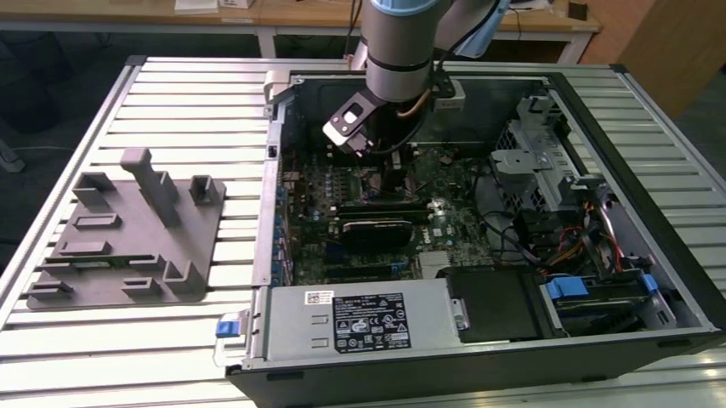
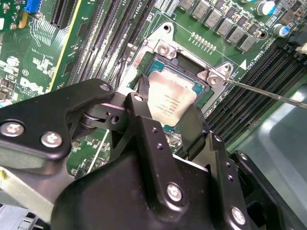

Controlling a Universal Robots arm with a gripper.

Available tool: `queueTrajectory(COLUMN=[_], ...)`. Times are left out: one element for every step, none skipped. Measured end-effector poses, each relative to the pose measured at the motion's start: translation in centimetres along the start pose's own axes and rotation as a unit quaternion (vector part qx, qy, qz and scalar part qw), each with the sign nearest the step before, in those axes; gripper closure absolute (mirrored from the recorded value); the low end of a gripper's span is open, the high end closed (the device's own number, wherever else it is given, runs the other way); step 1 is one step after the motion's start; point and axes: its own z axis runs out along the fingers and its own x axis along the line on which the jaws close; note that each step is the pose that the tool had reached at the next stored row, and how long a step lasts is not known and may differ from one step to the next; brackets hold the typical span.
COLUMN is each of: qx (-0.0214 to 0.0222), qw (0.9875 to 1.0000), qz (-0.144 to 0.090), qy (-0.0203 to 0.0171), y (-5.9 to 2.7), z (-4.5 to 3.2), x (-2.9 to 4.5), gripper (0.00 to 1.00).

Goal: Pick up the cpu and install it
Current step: 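Place the cpu into insertion slot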

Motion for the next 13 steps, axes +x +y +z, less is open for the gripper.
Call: queueTrajectory(qx=[0.0000,0.0000,0.0000,0.0000,0.0000,0.0000,0.0001,0.0001,0.0001,0.0001,0.0001,0.0001,0.0001], qw=[1.0000,1.0000,1.0000,1.0000,1.0000,1.0000,1.0000,1.0000,1.0000,1.0000,1.0000,1.0000,1.0000], qz=[0.000,0.000,0.000,0.000,0.000,0.000,0.000,0.000,0.000,0.000,0.000,0.000,0.000], qy=[0.0000,0.0000,0.0000,0.0000,-0.0001,-0.0001,-0.0001,-0.0002,-0.0001,-0.0001,-0.0001,-0.0001,-0.0002], y=[0.00,0.00,0.00,0.00,-0.01,-0.01,-0.01,-0.01,-0.01,-0.01,-0.01,-0.01,-0.01], z=[0.04,0.08,0.12,0.15,0.18,0.21,0.22,0.24,0.26,0.28,0.29,0.31,0.33], x=[0.00,0.00,0.01,0.02,0.03,0.04,0.05,0.05,0.05,0.06,0.06,0.06,0.06], gripper=[0.47,0.47,0.47,0.47,0.47,0.47,0.47,0.47,0.47,0.47,0.47,0.47,0.47])
